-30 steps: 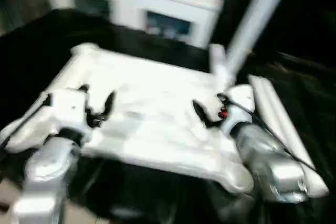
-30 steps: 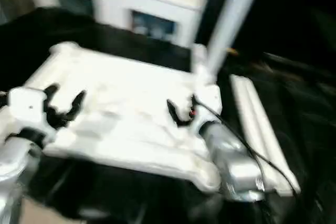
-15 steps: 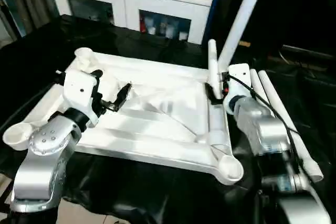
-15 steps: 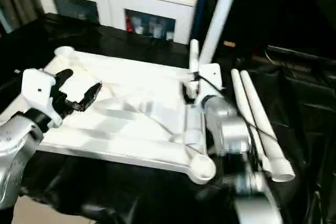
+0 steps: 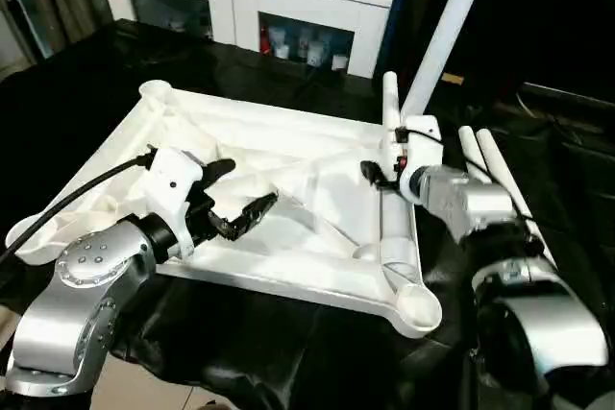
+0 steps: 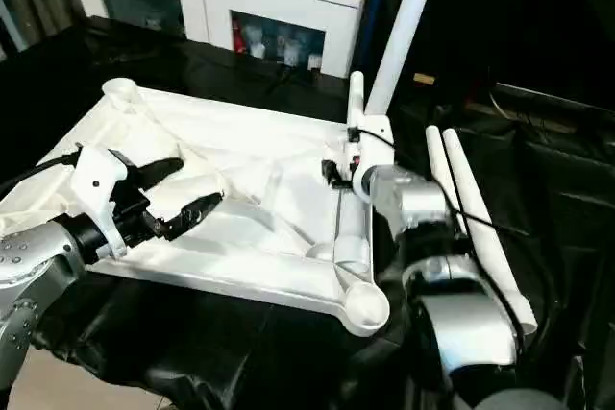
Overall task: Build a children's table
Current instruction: Insert table leg to table base
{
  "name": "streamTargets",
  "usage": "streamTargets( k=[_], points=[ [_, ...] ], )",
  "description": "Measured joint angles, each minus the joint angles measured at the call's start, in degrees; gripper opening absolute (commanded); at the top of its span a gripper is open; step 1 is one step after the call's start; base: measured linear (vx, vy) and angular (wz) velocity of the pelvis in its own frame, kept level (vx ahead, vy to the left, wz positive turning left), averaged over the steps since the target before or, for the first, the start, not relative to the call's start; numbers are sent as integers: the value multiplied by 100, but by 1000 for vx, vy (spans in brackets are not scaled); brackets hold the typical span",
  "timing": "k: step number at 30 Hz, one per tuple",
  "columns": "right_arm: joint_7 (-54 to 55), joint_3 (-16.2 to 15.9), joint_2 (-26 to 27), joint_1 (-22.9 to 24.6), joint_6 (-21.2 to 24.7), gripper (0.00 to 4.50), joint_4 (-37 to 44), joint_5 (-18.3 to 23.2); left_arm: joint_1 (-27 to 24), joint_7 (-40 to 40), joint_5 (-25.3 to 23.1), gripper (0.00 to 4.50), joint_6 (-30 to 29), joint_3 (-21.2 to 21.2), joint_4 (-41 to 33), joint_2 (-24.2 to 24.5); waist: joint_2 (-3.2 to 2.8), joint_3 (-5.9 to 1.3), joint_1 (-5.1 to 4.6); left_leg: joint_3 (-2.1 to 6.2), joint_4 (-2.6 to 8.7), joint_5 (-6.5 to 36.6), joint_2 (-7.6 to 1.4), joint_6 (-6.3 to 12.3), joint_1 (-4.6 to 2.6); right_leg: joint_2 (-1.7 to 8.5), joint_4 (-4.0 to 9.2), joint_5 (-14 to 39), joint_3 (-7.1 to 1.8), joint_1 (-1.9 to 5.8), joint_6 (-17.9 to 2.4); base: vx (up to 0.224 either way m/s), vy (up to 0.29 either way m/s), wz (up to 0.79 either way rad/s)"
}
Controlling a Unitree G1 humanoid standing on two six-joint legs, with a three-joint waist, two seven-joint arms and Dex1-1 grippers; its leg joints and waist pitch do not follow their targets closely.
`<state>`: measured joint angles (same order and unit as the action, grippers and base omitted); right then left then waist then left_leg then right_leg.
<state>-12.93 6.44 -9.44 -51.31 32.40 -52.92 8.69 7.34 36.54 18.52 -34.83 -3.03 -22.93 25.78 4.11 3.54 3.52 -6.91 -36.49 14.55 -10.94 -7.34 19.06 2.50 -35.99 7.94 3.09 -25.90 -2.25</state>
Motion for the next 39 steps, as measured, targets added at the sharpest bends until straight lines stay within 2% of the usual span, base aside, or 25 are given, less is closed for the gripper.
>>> streamTargets(
  k=[4, 7, 8, 13, 14, 18, 25, 32, 35, 39],
  points=[
    [-102, 149, -113, -221, 157, 369, -419, 98, -25, 223, 270, 450, -257, -3, -104, 220, 9, -3, 4, 1, 0, -11, -10, -13, 3, 2, -6, 0, 16, 2, -2, 0, 0, 0],
    [-147, 219, -159, -299, 240, 361, -625, 137, -26, 456, 407, 450, -399, 5, -135, 383, 18, -9, 13, 3, 0, -12, -16, -13, 5, 4, -6, 2, 29, 5, -5, 0, 0, 0],
    [-158, 221, -162, -300, 246, 330, -672, 159, -26, 528, 431, 450, -437, 19, -135, 444, 24, -9, 17, 3, 0, -12, -17, -13, 7, 6, -6, 3, 33, 5, -7, 0, 0, 0],
    [-214, 265, -201, -435, 246, 312, -997, 172, 55, 951, 496, 450, -509, 250, -41, 789, 51, -12, 31, 3, 0, -18, -22, -21, 14, 17, -7, 7, 49, 6, -11, 0, 0, 0],
    [-215, 266, -203, -454, 245, 286, -1024, 172, 71, 963, 495, 450, -509, 267, -22, 801, 51, -12, 31, 2, 0, -20, -22, -24, 15, 20, -7, 7, 51, 6, -11, 0, 0, 0],
    [-212, 311, -221, -500, 221, 258, -1154, 173, 269, 1091, 428, 450, -440, 359, 230, 973, 52, -13, 36, 2, 0, -31, -37, -39, 18, 20, -13, 9, 62, 7, -15, 0, 0, 0],
    [-200, 517, -249, -538, 116, 203, -1361, 296, 437, 1094, 385, 450, -253, 374, 434, 962, 52, -13, 56, -4, 0, -44, -69, -55, 25, 20, -15, 9, 75, 10, -18, 0, 0, 0],
    [-294, 613, -329, -538, 49, 185, -1370, 345, 610, 856, 224, 450, -98, 399, 738, 773, 51, -12, 83, -28, 0, -53, -86, -62, 29, 16, -15, 10, 84, 9, -21, 0, 0, 0],
    [-462, 648, -341, -535, -81, 181, -1353, 363, 733, 686, 121, 450, 25, 397, 871, 717, 49, -11, 66, -32, 1, -54, -90, -64, 29, 10, -15, 11, 86, 9, -26, 0, 0, 0],
    [-908, 672, -369, -463, -211, 175, -962, 505, 1010, 301, -25, 450, 213, 338, 1222, 451, 31, 1, 52, -32, 1, -57, -93, -65, 33, 3, -15, 9, 87, 5, -32, 0, 0, 0]
  ],
)
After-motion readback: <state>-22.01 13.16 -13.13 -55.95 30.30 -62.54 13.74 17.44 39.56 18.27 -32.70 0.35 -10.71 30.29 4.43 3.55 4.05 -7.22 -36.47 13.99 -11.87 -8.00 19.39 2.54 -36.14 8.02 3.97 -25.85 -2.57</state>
